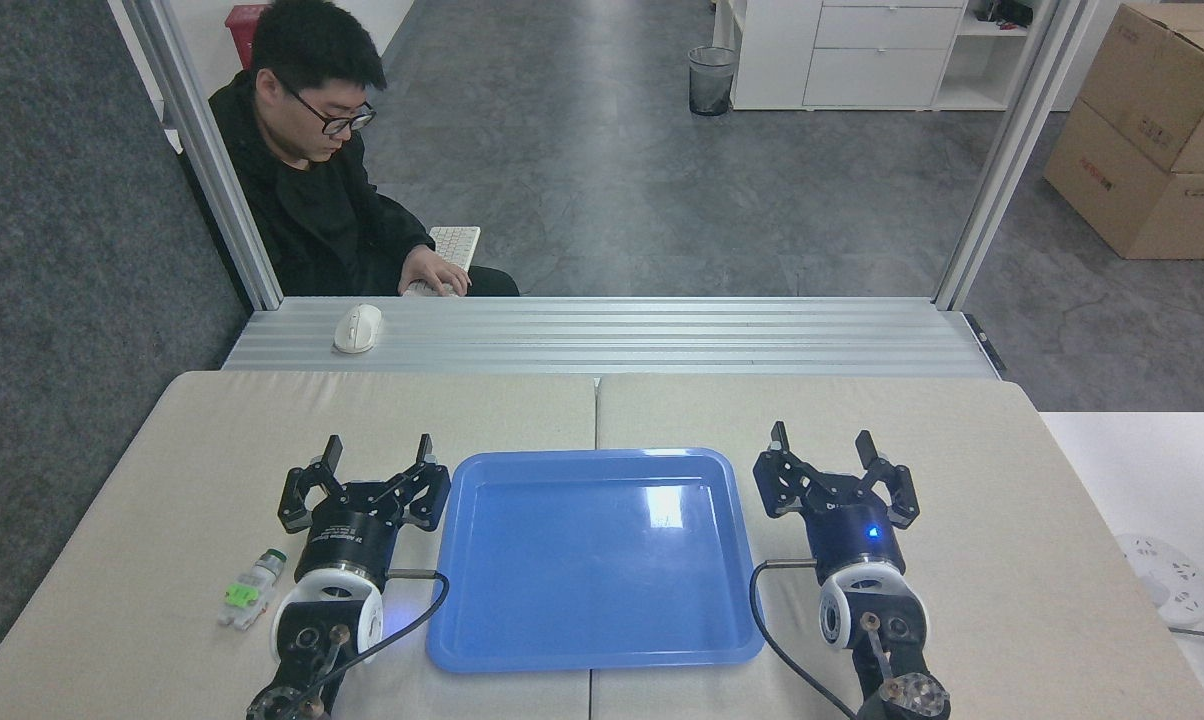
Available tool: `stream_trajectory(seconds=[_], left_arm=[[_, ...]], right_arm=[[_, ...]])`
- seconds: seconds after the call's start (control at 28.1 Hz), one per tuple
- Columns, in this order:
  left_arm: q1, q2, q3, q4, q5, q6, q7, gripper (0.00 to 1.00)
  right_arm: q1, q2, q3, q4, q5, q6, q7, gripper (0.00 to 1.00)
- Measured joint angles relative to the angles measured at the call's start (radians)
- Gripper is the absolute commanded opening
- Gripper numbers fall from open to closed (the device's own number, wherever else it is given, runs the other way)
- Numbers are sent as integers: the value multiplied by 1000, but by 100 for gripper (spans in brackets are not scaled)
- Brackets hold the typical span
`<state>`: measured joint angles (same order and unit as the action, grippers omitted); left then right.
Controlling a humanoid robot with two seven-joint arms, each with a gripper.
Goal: Pick up switch part and place in tray
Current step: 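Close the left gripper around the white-green switch part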
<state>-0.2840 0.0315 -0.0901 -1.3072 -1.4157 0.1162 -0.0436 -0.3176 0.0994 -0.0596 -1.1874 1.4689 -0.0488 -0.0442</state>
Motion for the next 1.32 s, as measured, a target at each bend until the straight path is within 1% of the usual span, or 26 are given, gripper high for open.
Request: stream_trajectory(seconds=[0.25,0.43,0.64,1.1,1.32], left_arm=[[1,-2,2,4,5,0,1,99],[-3,6,20,19,8,-1,34,99],[0,38,43,51,9,-9,91,99],[36,84,68,92,5,-22,116,99],[51,107,77,118,2,-24,145,99]], right_arm=[[0,0,0,0,0,0,0,100],[0,0,0,0,0,0,0,100],[0,0,0,0,-1,0,0,100],[0,0,0,0,0,0,0,100],[0,0,0,0,0,0,0,100]])
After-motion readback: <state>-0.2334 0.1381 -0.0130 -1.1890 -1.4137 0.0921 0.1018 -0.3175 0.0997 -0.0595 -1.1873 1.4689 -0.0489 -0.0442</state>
